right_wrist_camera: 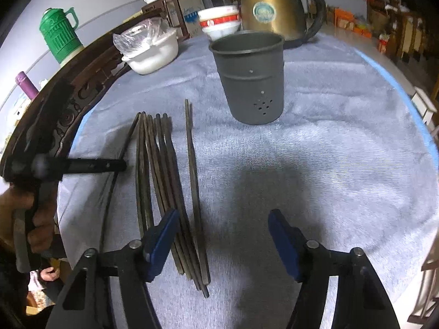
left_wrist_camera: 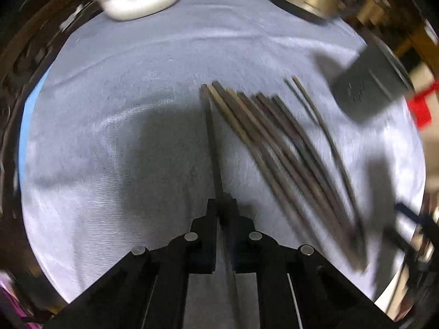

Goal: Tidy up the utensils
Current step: 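Close the left tool on one brown chopstick while the right tool grasps another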

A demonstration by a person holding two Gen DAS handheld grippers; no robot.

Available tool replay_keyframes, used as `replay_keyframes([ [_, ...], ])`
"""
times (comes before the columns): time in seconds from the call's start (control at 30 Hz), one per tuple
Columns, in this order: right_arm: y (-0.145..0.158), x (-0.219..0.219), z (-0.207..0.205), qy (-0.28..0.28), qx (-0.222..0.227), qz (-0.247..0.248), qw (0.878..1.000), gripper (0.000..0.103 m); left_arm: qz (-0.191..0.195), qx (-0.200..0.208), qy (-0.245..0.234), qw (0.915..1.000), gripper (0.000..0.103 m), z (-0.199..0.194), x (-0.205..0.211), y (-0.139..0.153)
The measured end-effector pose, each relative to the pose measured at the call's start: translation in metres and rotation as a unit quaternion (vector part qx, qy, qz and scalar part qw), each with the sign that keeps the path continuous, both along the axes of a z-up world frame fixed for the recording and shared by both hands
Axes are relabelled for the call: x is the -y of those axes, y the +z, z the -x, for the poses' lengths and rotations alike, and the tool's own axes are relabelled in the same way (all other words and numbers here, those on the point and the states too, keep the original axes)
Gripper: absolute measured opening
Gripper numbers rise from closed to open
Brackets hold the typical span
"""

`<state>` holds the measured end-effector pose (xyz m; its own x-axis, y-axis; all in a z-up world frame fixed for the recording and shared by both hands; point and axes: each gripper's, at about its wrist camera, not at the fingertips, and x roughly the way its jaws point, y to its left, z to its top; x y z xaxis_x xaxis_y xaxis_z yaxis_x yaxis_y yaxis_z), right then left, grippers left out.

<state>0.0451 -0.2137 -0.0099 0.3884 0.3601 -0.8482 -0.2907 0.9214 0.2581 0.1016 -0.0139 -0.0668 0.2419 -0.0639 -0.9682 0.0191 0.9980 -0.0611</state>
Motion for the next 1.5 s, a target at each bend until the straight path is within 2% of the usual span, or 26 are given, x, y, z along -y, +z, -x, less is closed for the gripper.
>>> replay_keyframes([
  [0.1, -0.005, -0.009, -0.019, 0.008, -0.022, -0.002, 1.0, 0.061, -0.014, -0.003, -0.035, 0.9993, 0.008, 0.009, -0.003, 0.0],
  [0.23, -0.009, -0.034, -0.044, 0.019, -0.041, 0.003, 0.999, 0.061, 0.006, -0.009, -0.038, 0.9992, 0.008, 0.011, -0.007, -0.001],
  [0.4, -0.018, -0.066, -0.067, 0.035, -0.056, 0.035, 0.997, 0.059, 0.029, -0.019, -0.031, 0.9989, 0.033, 0.003, -0.004, 0.002],
  [0.43, -0.021, -0.071, -0.071, 0.037, -0.061, 0.042, 0.997, 0.05, 0.027, -0.019, -0.025, 0.9991, 0.033, 0.0, -0.004, 0.002],
  [0.47, -0.021, -0.075, -0.074, 0.036, -0.059, 0.046, 0.997, 0.049, 0.027, -0.02, -0.019, 0.9992, 0.033, -0.004, -0.004, 0.002],
  [0.5, -0.023, -0.077, -0.075, 0.035, -0.062, 0.056, 0.996, 0.037, 0.031, -0.021, -0.013, 0.9992, 0.033, -0.008, -0.006, 0.003],
  [0.53, -0.023, -0.078, -0.077, 0.036, -0.062, 0.064, 0.995, 0.03, 0.034, -0.023, -0.007, 0.9991, 0.033, -0.015, -0.008, 0.003],
  [0.57, -0.023, -0.079, -0.078, 0.04, -0.068, 0.074, 0.994, 0.026, 0.037, -0.026, -0.002, 0.999, 0.033, -0.017, -0.009, 0.004],
  [0.6, -0.024, -0.079, -0.079, 0.044, -0.072, 0.082, 0.993, 0.017, 0.037, -0.029, -0.001, 0.9989, 0.027, -0.022, -0.01, 0.004],
  [0.63, -0.024, -0.078, -0.078, 0.052, -0.079, 0.089, 0.992, 0.014, 0.029, -0.033, -0.003, 0.999, 0.021, -0.024, -0.01, 0.005],
  [0.67, -0.025, -0.075, -0.078, 0.061, -0.088, 0.094, 0.99, 0.014, 0.022, -0.035, -0.006, 0.9991, 0.012, -0.025, -0.013, 0.005],
  [0.7, -0.025, -0.072, -0.077, 0.066, -0.094, 0.1, 0.988, 0.013, 0.023, -0.04, -0.009, 0.9989, 0.011, -0.026, -0.015, 0.005],
  [0.87, -0.028, -0.07, -0.077, 0.087, -0.13, 0.126, 0.98, 0.015, 0.043, -0.073, -0.018, 0.9963, 0.011, -0.035, -0.036, 0.004],
  [0.93, -0.028, -0.074, -0.083, 0.082, -0.137, 0.128, 0.979, 0.017, 0.056, -0.09, -0.01, 0.9943, 0.017, -0.037, -0.04, 0.009],
  [1.0, -0.028, -0.078, -0.091, 0.077, -0.138, 0.129, 0.979, 0.019, 0.07, -0.099, -0.005, 0.9926, 0.031, -0.044, -0.04, 0.01],
  [1.13, -0.027, -0.082, -0.103, 0.075, -0.153, 0.126, 0.977, 0.022, 0.063, -0.099, 0.007, 0.993, 0.032, -0.063, -0.044, 0.012],
  [1.17, -0.027, -0.084, -0.105, 0.082, -0.153, 0.132, 0.976, 0.022, 0.057, -0.097, 0.005, 0.9937, 0.026, -0.061, -0.042, 0.016],
  [1.2, -0.026, -0.085, -0.107, 0.086, -0.152, 0.137, 0.975, 0.021, 0.037, -0.094, 0.006, 0.9949, 0.009, -0.063, -0.043, 0.017],
  [1.27, -0.024, -0.092, -0.109, 0.095, -0.143, 0.154, 0.973, 0.019, 0.029, -0.09, 0.005, 0.9955, 0.007, -0.064, -0.045, 0.018],
  [1.3, -0.025, -0.094, -0.107, 0.095, -0.14, 0.157, 0.973, 0.01, 0.035, -0.088, 0.002, 0.9955, 0.006, -0.062, -0.048, 0.02],
  [1.33, -0.024, -0.093, -0.104, 0.095, -0.139, 0.148, 0.974, 0.007, 0.039, -0.087, 0.001, 0.9954, 0.006, -0.06, -0.052, 0.018],
  [1.4, -0.023, -0.088, -0.088, 0.092, -0.128, 0.125, 0.979, 0.006, 0.048, -0.079, 0.008, 0.9957, 0.006, -0.052, -0.064, 0.02],
  [1.5, -0.006, -0.074, -0.064, 0.076, -0.088, 0.077, 0.99, 0.006, 0.074, -0.047, 0.034, 0.9955, 0.006, -0.032, -0.085, 0.034],
])
